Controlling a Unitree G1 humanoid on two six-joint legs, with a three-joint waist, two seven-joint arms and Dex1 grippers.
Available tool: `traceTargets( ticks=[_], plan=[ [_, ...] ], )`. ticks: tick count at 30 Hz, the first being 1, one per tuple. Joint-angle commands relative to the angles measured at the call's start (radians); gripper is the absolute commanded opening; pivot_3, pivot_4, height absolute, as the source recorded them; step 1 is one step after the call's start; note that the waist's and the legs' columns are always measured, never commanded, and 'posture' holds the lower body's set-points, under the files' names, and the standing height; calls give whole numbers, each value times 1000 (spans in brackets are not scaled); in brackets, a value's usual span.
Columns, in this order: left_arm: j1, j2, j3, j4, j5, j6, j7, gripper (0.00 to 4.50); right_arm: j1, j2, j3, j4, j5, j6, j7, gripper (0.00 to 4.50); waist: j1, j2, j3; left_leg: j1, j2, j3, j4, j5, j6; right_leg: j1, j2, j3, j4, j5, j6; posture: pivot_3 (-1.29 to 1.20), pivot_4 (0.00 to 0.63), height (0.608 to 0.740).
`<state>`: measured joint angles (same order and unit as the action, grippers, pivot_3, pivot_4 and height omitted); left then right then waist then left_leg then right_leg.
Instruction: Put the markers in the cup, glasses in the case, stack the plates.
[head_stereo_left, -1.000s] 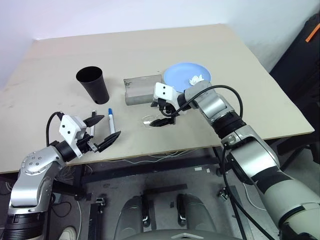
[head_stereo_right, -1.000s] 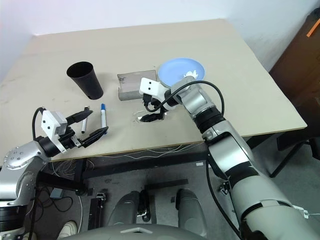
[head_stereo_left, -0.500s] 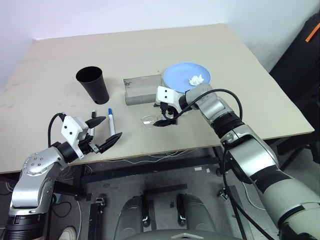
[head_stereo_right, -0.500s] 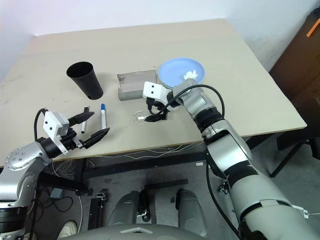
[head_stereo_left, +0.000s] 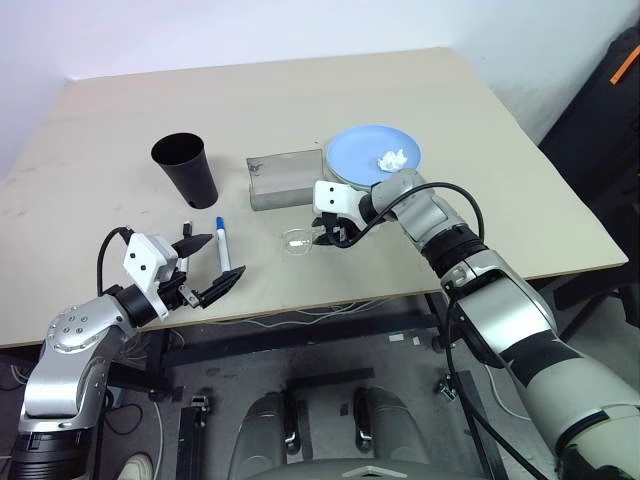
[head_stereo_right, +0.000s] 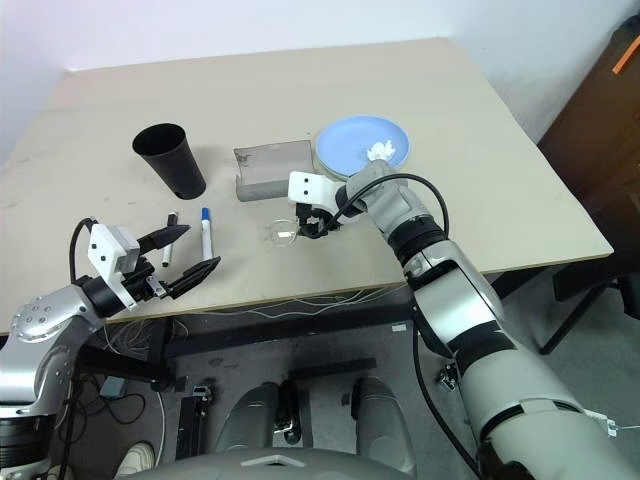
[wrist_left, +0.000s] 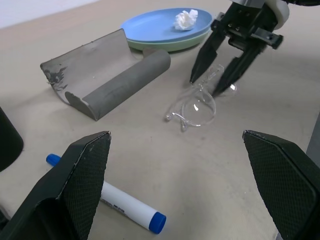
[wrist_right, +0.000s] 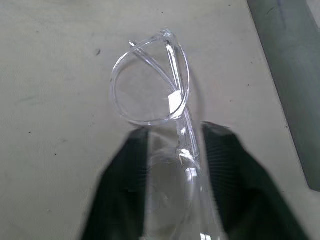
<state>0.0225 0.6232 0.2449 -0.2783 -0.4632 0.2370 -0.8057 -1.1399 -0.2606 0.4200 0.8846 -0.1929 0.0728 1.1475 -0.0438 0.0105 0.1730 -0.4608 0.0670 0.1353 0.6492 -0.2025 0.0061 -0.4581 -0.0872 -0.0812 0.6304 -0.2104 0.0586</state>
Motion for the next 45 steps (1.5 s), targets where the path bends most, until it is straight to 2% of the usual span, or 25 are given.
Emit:
traceTargets(
  ticks=[1, 2, 3, 13, 21, 27, 30, 36, 41, 45],
  plan=[
    [-2, 2, 4, -37, -11, -3, 0, 4437, -19, 5, -13, -30, 2, -17, 11, 387, 0, 0, 0, 0, 0, 0, 0, 0, 0, 0, 0, 0, 0, 0, 0, 0, 150, 740],
    [-1, 2, 4, -38, -11, -3, 1, 4437, -20, 6, -14, -30, 2, -14, 12, 43, 0, 0, 0, 0, 0, 0, 0, 0, 0, 0, 0, 0, 0, 0, 0, 0, 150, 740],
    [-1, 2, 4, -39, -11, -2, 2, 4437, -21, 6, -15, -31, 2, -13, 13, 13, 0, 0, 0, 0, 0, 0, 0, 0, 0, 0, 0, 0, 0, 0, 0, 0, 150, 740],
    [0, 1, 1, -37, -10, -1, 1, 4437, -20, 6, -24, -57, 14, 19, 36, 13, 0, 0, 0, 0, 0, 0, 0, 0, 0, 0, 0, 0, 0, 0, 0, 0, 150, 740],
    [-5, 1, 2, -25, -10, -4, 2, 4437, -137, 2, -131, -56, 95, 13, 28, 13, -1, 0, 0, 0, 0, 0, 0, 0, 0, -1, 0, 0, 0, 0, 0, 0, 150, 740],
    [-16, -6, -5, -17, -4, -9, 6, 4437, -273, 79, -223, 94, 121, -45, -156, 13, -1, -1, 0, 0, 0, 0, -1, 0, 0, -1, 0, 0, 0, 0, 0, 0, 150, 740],
    [-21, -10, -9, -16, -1, -11, 9, 4437, -334, 130, -252, 222, 102, -97, -335, 13, 0, -1, 0, 0, 0, 0, -1, 0, -1, -1, 0, 0, 0, 0, 0, 0, 150, 740],
    [-12, -15, -4, -24, 0, -18, 19, 4437, -386, 207, -265, 363, 74, -176, -537, 13, -2, -1, 0, -1, 0, 1, -2, 0, -1, -1, 0, 0, -1, 0, 0, 0, 150, 740],
    [8, -14, 5, -43, -2, -20, 32, 4437, -383, 239, -256, 408, 36, -240, -653, 13, -2, -1, 0, -1, 0, 1, -2, 0, -1, -2, 0, 0, -1, 0, 0, 0, 150, 740],
    [28, -11, 16, -59, -4, -21, 43, 4437, -359, 257, -241, 425, 2, -287, -676, 13, -1, -1, 0, -1, 0, 0, -2, 0, -1, -1, 0, 0, -1, 0, -1, 0, 150, 740]
  ],
)
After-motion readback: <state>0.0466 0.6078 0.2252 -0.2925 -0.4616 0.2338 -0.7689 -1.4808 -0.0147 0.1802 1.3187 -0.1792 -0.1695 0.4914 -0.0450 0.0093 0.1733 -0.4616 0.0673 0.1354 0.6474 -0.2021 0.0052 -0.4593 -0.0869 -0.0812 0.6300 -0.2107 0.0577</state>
